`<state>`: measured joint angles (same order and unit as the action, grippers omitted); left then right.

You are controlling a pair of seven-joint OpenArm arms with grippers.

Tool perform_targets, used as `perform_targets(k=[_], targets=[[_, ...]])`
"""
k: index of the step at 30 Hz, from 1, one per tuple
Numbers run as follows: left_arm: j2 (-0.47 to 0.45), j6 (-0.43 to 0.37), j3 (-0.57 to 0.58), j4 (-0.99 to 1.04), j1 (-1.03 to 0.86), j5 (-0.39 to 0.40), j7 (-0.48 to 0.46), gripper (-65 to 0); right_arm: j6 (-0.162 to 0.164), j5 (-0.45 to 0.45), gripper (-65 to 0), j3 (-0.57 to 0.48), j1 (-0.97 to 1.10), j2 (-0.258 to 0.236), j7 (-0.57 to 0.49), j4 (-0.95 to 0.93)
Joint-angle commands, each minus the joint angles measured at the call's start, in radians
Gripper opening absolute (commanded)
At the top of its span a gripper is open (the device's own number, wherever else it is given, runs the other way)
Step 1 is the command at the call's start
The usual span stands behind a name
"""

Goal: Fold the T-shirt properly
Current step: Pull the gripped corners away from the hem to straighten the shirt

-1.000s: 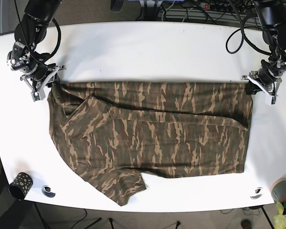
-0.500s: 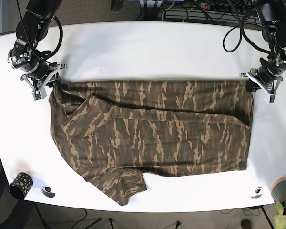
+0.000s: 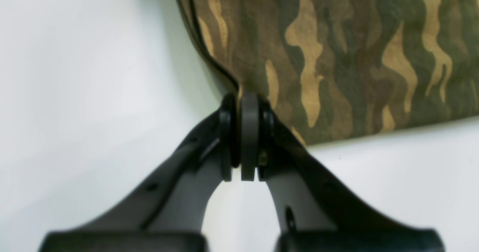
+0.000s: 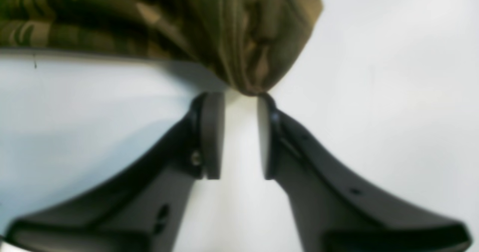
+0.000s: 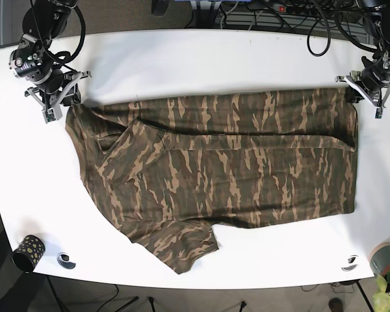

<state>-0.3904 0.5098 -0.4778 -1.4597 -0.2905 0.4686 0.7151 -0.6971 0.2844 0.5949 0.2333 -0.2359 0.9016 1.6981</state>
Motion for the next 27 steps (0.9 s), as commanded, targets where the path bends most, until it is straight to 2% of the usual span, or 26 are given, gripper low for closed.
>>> perform_targets(k=[1,2,5,8,16,24,27], targets=[[-0.02,0.005,-0.006,-0.02,0.006,0.011,-0.01,-65.0,-0.001,0.011,-40.0,0.007,-0.022,-0.01,-0.019,0.006],[-0.018,0.005,-0.006,-0.02,0.006,0.011,-0.01,-65.0,-0.001,0.011,-33.8,0.004,-0.025,-0.01,-0.019,0.004],[-0.018,0.005,-0.006,-0.017,0.009,0.011,-0.01,-65.0,-0.001,0.011,-21.7,0.0,-0.036,0.008,-0.019,0.001],[-0.018,0.005,-0.006,-0.02,0.009,0.011,-0.01,-65.0,-0.001,0.005,-16.2,0.003,-0.064,0.016,-0.019,-0.003],[-0.018,0.006,-0.005,-0.017,0.009,0.009,-0.012,-65.0,-0.001,0.003,-15.4,0.006,-0.16,0.013,-0.023,-0.169],[-0.018,0.008,-0.005,-0.017,0.009,0.009,-0.012,-65.0,-0.001,0.009,-15.5,0.012,-0.219,-0.018,-0.025,-0.258],[-0.02,0.008,-0.005,-0.016,0.009,0.009,-0.012,-65.0,-0.001,0.009,-18.5,0.061,-0.239,-0.018,-0.025,-0.324]])
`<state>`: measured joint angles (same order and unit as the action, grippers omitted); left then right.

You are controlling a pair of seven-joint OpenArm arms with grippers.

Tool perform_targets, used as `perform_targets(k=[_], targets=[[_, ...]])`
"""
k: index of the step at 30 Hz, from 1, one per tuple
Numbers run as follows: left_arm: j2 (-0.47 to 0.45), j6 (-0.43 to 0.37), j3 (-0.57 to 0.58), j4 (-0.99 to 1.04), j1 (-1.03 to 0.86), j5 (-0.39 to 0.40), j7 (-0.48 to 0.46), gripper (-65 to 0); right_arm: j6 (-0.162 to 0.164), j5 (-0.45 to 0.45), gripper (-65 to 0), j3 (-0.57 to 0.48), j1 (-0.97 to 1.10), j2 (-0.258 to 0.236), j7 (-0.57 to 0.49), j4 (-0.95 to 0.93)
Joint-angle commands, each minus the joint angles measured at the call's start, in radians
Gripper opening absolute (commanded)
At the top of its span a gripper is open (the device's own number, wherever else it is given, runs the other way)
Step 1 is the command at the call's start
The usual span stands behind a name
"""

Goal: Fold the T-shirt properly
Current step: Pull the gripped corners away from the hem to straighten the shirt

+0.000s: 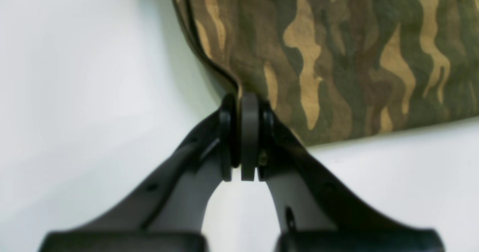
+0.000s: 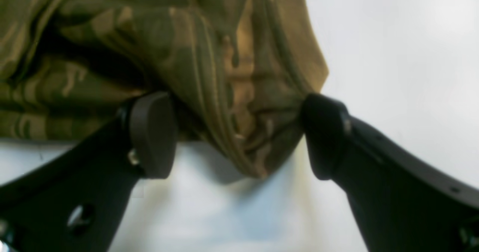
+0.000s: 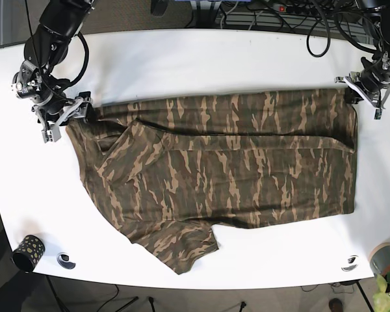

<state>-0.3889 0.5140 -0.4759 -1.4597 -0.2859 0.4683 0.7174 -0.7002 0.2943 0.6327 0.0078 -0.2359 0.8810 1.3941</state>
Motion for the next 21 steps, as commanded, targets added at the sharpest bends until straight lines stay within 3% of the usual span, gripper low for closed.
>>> perform_targets(k=[1,5,10,17,21], targets=[[-0.022,0.004,-0.007,-0.016,0.004,0.01,-0.014,-65.0,0.002,0.0,-20.8,0.032,-0.019,-0.018,-0.004,-0.032],[-0.023,0.004,-0.007,-0.016,0.004,0.01,-0.015,-65.0,0.002,0.0,-37.4,0.048,-0.027,-0.018,-0.006,-0.058],[-0.023,0.004,-0.007,-0.014,0.006,0.01,-0.015,-65.0,0.002,0.001,-63.6,0.049,-0.022,-0.021,-0.006,-0.042],[-0.037,0.008,0.001,-0.017,0.006,-0.033,-0.015,-65.0,0.002,0.001,-65.0,0.048,-0.002,-0.02,-0.004,0.021],[-0.035,0.064,0.003,-0.022,0.023,-0.049,-0.011,-65.0,0.002,0.001,-65.0,0.045,0.008,-0.018,-0.003,0.067]])
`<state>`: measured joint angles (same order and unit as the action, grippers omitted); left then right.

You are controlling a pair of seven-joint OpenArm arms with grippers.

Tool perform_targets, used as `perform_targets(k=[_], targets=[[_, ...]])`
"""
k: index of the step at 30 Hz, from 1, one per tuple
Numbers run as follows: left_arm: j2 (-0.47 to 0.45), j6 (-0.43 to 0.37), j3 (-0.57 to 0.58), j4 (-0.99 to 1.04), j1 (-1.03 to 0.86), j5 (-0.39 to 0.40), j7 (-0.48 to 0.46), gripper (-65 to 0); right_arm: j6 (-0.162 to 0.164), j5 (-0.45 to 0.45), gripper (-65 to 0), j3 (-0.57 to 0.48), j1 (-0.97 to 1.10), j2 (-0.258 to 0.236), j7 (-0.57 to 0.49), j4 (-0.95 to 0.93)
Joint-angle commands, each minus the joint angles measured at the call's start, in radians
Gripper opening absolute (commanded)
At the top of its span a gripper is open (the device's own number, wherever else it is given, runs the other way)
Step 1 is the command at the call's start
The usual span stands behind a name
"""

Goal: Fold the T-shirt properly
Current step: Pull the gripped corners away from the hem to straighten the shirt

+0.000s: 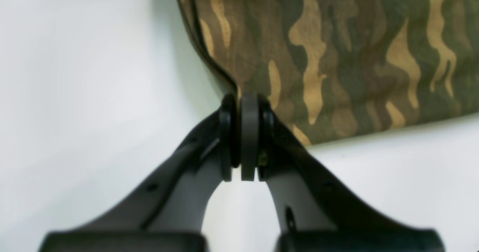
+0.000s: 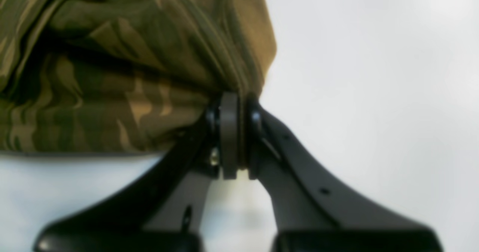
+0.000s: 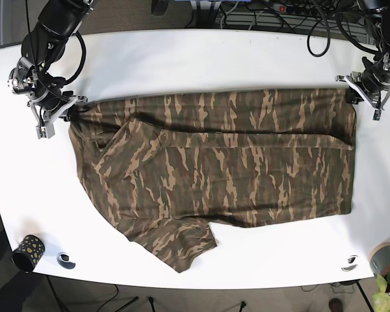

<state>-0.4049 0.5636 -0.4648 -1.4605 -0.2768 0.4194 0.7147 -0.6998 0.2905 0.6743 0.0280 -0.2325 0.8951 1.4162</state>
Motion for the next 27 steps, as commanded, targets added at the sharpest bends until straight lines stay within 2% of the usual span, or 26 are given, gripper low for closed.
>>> perform_targets(k=[1,9,22,27], targets=[[-0.019,0.022,-0.01,-0.021,0.017,0.0,-0.008,-65.0,0.002,0.005,-65.0,0.003,0.0,-0.02,-0.012,0.062],[-0.016,0.028,-0.013,-0.078,-0.005,0.008,-0.008,-65.0,0.002,0.006,-65.0,0.005,0.12,-0.018,-0.012,0.2],[-0.019,0.028,-0.015,-0.156,-0.121,0.005,-0.007,-65.0,0.002,0.006,-65.0,0.009,0.366,0.095,-0.011,0.415],[-0.021,0.037,-0.091,-0.156,-0.183,0.006,-0.007,-65.0,0.002,0.006,-65.0,0.009,0.436,0.124,-0.011,0.458]])
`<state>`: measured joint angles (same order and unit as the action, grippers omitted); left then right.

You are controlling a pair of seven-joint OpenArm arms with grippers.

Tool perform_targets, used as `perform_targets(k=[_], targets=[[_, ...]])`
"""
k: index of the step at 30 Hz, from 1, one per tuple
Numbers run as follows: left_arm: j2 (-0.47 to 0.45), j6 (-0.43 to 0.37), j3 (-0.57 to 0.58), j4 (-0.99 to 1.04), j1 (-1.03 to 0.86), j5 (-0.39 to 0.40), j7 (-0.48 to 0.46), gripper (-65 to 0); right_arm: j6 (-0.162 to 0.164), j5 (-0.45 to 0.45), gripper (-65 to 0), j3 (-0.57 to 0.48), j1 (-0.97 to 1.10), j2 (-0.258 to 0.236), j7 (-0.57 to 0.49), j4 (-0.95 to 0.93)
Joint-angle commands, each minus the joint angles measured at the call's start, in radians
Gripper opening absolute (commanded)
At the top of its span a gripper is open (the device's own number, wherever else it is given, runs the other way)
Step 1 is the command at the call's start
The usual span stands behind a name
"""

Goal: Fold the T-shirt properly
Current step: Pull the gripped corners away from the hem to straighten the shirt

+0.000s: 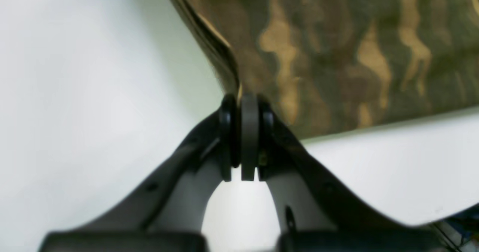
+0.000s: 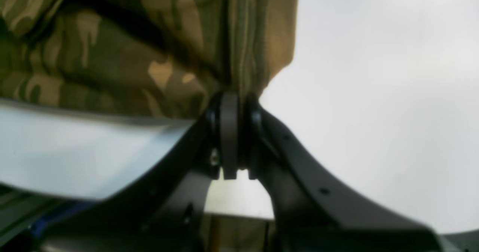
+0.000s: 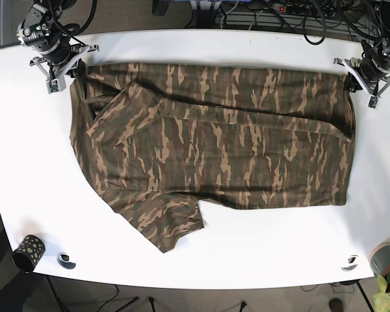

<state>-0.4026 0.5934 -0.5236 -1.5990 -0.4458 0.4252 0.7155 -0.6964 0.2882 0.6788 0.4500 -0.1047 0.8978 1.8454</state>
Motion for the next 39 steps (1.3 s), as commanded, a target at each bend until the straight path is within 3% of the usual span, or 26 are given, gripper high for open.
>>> perform_targets(k=[1,4,17,21,22,25,27,29,30,35,39], targets=[[-0.023,0.026,-0.048,-0.017,-0.023,-0.004,-0.007,-65.0,-0.002,0.009,-65.0,0.005,0.03,-0.002,-0.013,0.035],[-0.023,0.059,-0.073,-0.016,-0.043,-0.007,-0.007,-65.0,-0.002,0.009,-65.0,0.019,0.059,0.0,-0.013,0.044],[-0.025,0.066,-0.109,-0.008,-0.077,-0.007,-0.007,-65.0,-0.002,0.007,-64.0,0.058,0.069,-0.007,-0.013,0.036],[-0.025,0.066,-0.108,-0.008,-0.075,-0.007,-0.007,-65.0,-0.002,0.007,-44.4,0.06,0.072,-0.008,-0.013,0.035],[-0.025,0.066,-0.108,-0.008,-0.075,-0.007,-0.007,-62.1,-0.002,0.007,-35.2,0.06,0.074,-0.008,-0.013,0.038],[-0.025,0.066,-0.108,-0.011,-0.075,-0.007,-0.006,-48.2,-0.002,0.01,-19.3,0.06,0.076,-0.005,-0.013,0.044],[-0.025,0.066,-0.108,-0.017,-0.075,-0.001,-0.006,-36.7,-0.002,0.044,-13.0,0.068,0.076,-0.007,-0.013,0.044],[-0.025,0.067,-0.112,-0.025,-0.075,0.004,-0.006,-26.5,-0.002,0.121,-11.6,0.1,0.077,-0.007,-0.013,0.044],[-0.023,0.067,-0.117,-0.034,-0.075,0.004,-0.006,-24.6,-0.002,0.156,-12.0,0.114,0.077,-0.008,-0.013,0.044],[-0.023,0.105,-0.119,-0.105,-0.077,0.065,0.002,-24.7,-0.002,0.329,-14.3,0.131,0.091,-0.056,-0.001,0.063],[-0.023,0.105,-0.162,-0.126,-0.075,0.151,0.085,-24.7,-0.002,0.492,-16.8,0.127,0.094,-0.091,0.1,0.067]])
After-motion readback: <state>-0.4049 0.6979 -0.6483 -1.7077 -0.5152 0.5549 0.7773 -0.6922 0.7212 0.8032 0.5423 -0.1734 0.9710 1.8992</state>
